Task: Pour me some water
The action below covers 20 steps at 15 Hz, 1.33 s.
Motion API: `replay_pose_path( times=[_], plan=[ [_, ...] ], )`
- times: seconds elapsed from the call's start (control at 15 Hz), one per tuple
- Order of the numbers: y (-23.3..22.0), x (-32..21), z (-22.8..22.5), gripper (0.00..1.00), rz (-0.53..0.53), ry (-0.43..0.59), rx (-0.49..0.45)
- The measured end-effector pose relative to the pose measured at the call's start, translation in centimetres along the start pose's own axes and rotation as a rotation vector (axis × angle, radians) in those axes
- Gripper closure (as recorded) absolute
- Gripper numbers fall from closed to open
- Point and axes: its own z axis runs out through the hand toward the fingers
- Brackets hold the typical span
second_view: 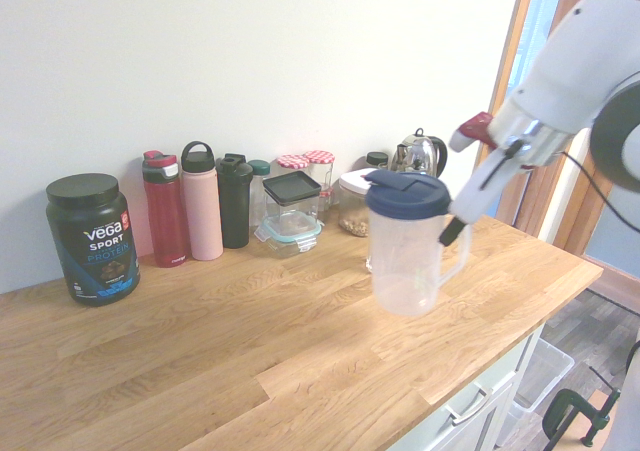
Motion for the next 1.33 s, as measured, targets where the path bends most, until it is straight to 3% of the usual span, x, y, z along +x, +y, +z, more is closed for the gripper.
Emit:
replay_pose_path(
  times=[0.27, 0.47, 0.6, 0.93, 1.13, 1.33],
  plan=[
    [10.6, 1.7, 0.2, 1.00, -0.049, -0.044, 0.033],
    [14.9, 3.4, 1.3, 1.00, -0.019, -0.055, 0.029],
    [16.7, 6.2, 1.3, 1.00, 0.030, -0.062, -0.040],
    [16.1, 12.7, -4.1, 1.00, 0.095, -0.159, -0.187],
    [11.7, 16.1, -4.2, 1.00, 0.110, -0.252, -0.323],
    [6.7, 18.8, -2.6, 1.00, 0.131, -0.310, -0.392]
  ],
)
